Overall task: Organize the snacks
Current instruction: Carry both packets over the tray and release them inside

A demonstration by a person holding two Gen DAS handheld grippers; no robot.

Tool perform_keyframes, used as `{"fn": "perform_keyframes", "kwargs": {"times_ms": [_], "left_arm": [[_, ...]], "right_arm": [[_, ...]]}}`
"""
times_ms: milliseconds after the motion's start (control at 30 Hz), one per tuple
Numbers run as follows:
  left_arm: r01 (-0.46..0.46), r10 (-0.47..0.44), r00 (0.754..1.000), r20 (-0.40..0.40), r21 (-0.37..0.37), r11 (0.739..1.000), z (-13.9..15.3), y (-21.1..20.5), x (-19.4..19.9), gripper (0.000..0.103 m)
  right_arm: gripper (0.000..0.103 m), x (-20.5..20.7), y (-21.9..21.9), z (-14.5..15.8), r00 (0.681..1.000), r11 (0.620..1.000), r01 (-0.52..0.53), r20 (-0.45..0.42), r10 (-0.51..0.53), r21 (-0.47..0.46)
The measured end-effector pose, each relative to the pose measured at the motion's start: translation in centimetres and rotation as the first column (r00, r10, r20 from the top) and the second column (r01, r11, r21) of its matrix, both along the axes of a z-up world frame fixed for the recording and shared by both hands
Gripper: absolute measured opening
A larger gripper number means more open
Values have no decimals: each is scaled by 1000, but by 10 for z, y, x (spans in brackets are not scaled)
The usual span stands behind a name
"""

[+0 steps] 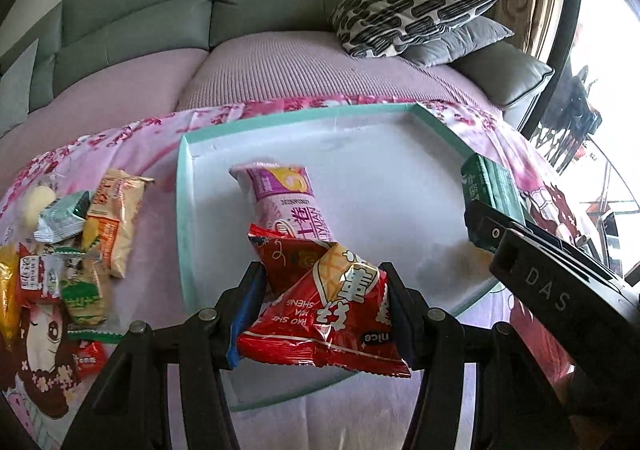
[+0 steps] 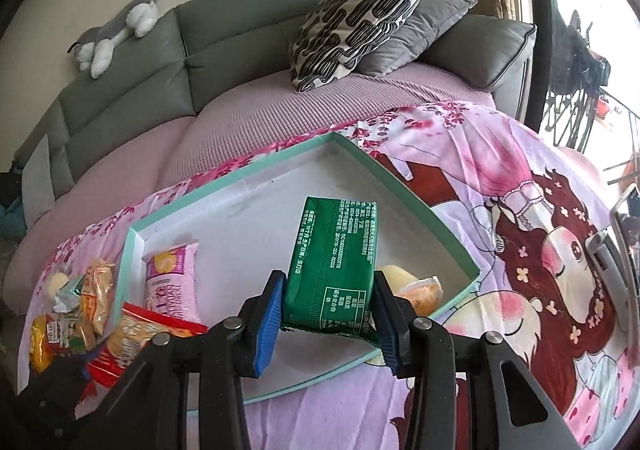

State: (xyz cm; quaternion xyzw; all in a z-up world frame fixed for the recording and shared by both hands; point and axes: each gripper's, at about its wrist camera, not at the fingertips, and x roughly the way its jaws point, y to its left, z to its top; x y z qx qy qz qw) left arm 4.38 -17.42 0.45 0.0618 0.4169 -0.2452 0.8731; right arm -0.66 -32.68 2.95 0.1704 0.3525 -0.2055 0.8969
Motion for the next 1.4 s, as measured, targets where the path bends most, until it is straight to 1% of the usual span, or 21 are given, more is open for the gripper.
{"fn": "perform_keyframes", "kwargs": {"times_ms": [333,467,500,567,600,633,700,800,867,967,1067,1200,1267,1400], "left_arm": [[-15,14,1000,21,26,1000,-7,-10,17,59],[-19,16,998,54,52,998,-5,-15,19,60],[-15,11,998,62,59,998,-4,-16,18,62],[-4,0,998,66,66,998,-3,-17,17,71],[-6,1,997,72,76,997,-3,-18,16,78],[-8,2,997,77,82,997,-1,-17,15,81],[-15,8,996,88,86,996,2,-16,13,81],[-25,19,995,98,67,997,10,-10,10,82],[-32,26,994,106,58,998,15,-6,9,87],[-33,27,994,110,51,998,19,-3,8,89],[-44,39,993,110,48,998,20,-1,9,94],[-63,58,991,117,41,997,21,4,10,97],[-79,75,990,119,35,996,22,8,11,102],[-122,119,986,119,22,992,25,18,14,103]], "right_arm": [[45,15,3,-10,999,999,-45,3,45,5],[45,20,1,-15,999,998,-53,-5,53,13],[46,20,0,-16,999,998,-54,-4,54,17],[47,19,0,-14,999,999,-51,-3,51,5],[47,19,1,-13,999,999,-50,-2,50,-11],[47,18,2,-11,999,998,-53,0,53,-25],[47,17,3,-7,998,998,-61,11,62,-28],[47,14,3,-3,998,998,-62,16,62,-23],[47,11,3,1,998,998,-58,20,59,-27],[47,7,2,7,998,998,-48,33,50,-32],[47,5,1,9,999,999,-37,35,39,-32],[47,3,-2,9,999,999,-29,30,29,-30],[47,2,-3,10,999,999,-24,29,25,-34],[46,1,-4,10,999,999,-19,27,20,-37]]}}
